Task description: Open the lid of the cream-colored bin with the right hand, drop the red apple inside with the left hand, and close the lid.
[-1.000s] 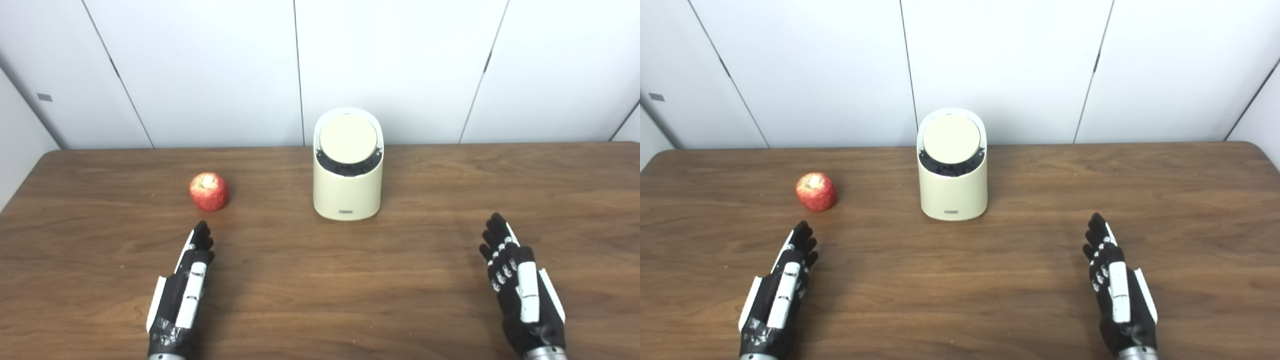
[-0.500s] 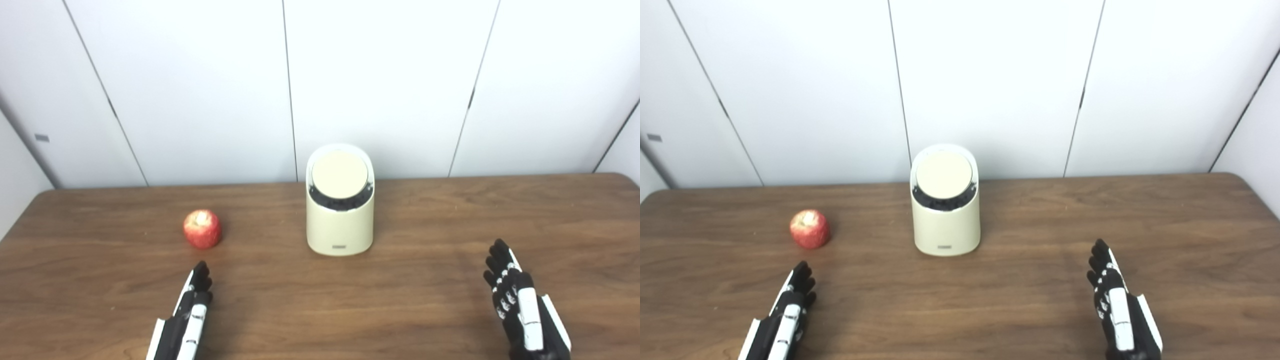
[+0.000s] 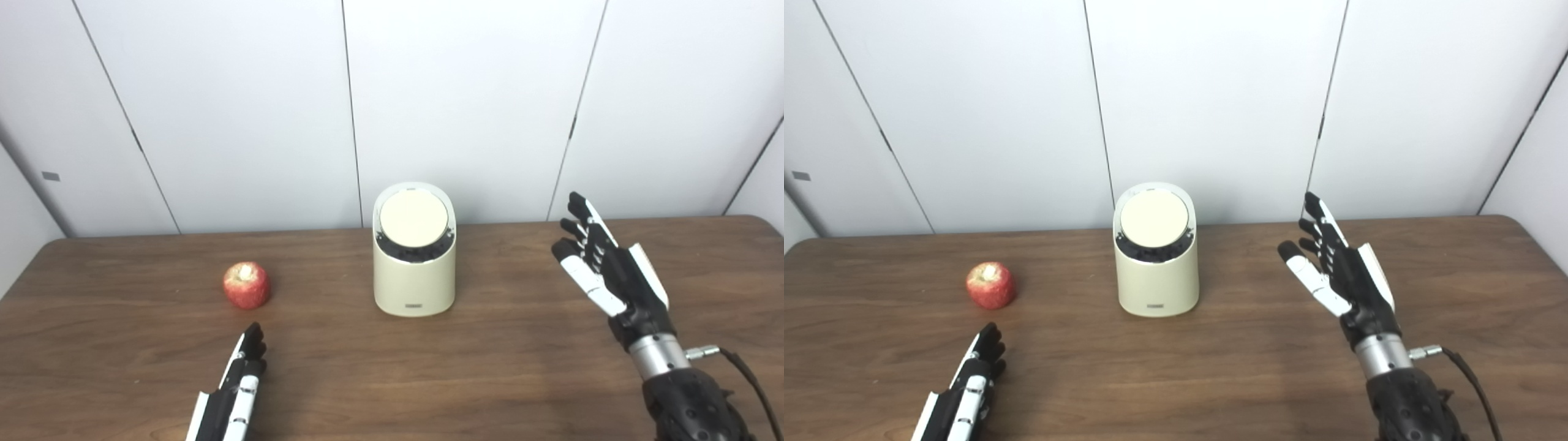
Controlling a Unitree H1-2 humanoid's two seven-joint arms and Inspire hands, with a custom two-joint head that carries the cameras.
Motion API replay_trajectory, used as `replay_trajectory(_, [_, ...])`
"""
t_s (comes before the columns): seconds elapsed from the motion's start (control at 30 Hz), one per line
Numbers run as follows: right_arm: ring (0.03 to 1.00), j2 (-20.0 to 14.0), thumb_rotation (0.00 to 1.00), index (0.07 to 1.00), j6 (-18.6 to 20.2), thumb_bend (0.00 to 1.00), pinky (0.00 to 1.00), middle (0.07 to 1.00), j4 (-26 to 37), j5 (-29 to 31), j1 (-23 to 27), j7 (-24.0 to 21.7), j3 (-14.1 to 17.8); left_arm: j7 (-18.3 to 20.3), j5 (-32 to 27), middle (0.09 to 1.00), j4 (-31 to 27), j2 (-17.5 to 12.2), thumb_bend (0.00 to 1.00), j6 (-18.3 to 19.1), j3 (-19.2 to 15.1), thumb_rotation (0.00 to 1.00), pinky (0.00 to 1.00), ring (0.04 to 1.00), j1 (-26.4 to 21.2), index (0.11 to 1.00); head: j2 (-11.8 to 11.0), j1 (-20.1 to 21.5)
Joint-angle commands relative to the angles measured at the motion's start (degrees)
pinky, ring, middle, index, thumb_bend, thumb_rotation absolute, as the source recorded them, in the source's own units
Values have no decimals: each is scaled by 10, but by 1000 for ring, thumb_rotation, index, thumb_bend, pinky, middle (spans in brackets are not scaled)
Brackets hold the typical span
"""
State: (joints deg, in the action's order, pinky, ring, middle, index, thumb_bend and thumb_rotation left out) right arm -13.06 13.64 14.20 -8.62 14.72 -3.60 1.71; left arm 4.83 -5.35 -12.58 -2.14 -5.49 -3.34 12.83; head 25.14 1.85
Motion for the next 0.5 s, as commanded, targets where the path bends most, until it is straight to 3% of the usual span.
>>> replay_trajectory(0.0, [959, -8, 699, 956, -4, 596, 885, 988, -4, -25, 47, 5, -11, -1, -7, 1000, 5, 13, 297, -19, 9, 797, 1000, 1000, 24, 1000, 2, -1])
replay_trajectory(0.17, [962, -6, 701, 933, 27, 645, 919, 971, -21, -73, 100, 0, -39, -4, -3, 1000, 3, 16, 321, -12, 12, 802, 1000, 1000, 24, 1000, 3, -1])
replay_trajectory(0.47, [898, -4, 573, 936, 51, 753, 826, 928, -94, -135, 193, -7, -89, -14, 11, 1000, -4, 25, 311, -6, 21, 831, 1000, 1000, 25, 1000, 9, -3])
